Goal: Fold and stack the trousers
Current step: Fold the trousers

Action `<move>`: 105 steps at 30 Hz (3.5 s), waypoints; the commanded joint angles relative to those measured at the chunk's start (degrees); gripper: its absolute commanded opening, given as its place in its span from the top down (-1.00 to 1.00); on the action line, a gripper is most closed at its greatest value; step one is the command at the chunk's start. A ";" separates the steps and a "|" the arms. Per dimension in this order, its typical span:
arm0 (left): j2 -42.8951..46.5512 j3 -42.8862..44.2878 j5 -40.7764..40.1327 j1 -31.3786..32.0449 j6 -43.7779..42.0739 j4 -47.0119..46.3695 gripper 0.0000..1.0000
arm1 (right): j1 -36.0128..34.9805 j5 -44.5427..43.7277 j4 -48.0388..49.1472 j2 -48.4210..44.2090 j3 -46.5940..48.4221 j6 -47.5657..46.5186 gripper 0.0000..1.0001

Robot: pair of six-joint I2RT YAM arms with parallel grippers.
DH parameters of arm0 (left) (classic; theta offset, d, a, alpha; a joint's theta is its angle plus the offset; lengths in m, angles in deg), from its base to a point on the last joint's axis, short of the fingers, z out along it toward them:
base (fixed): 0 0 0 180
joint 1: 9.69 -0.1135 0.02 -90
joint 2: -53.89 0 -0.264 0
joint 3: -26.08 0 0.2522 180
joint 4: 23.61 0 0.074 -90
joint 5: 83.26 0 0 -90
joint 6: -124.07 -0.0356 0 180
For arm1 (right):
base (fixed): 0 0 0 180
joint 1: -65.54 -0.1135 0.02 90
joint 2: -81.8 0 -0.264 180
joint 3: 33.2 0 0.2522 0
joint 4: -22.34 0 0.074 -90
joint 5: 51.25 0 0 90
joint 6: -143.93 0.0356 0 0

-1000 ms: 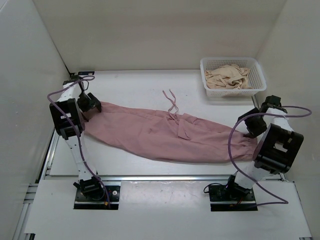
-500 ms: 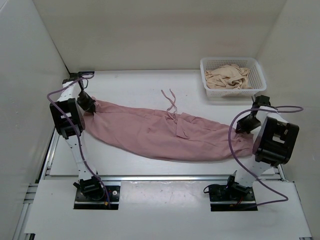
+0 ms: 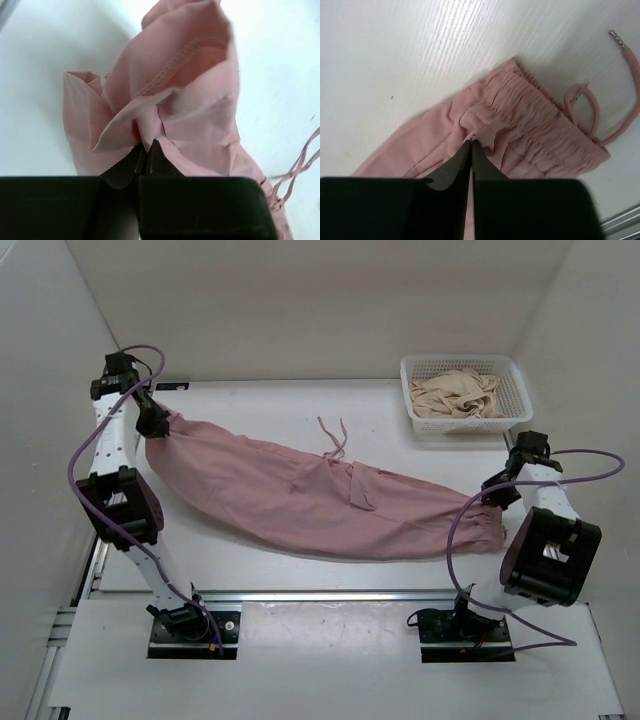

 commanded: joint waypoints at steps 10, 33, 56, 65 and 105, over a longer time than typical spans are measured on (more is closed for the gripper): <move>-14.11 20.59 -3.58 0.62 -2.38 6.70 -1.00 | -2.44 -0.84 0.97 0.65 4.20 -2.79 -0.51; -19.44 -0.08 4.34 -3.25 -0.80 -6.23 -0.96 | -6.74 -0.66 -5.98 -16.23 -1.52 -7.53 -0.81; -3.90 19.62 0.82 5.17 -8.36 -0.43 0.79 | -6.74 2.85 -9.31 -22.21 -1.53 -7.53 -0.81; 6.65 -1.79 -8.41 42.16 -1.34 -0.96 0.79 | -6.74 3.38 -10.98 -25.36 0.42 -7.53 -0.81; -31.92 27.95 -21.32 69.17 -5.19 12.66 -0.43 | -6.74 1.80 -14.41 -30.03 -2.39 -10.35 -0.83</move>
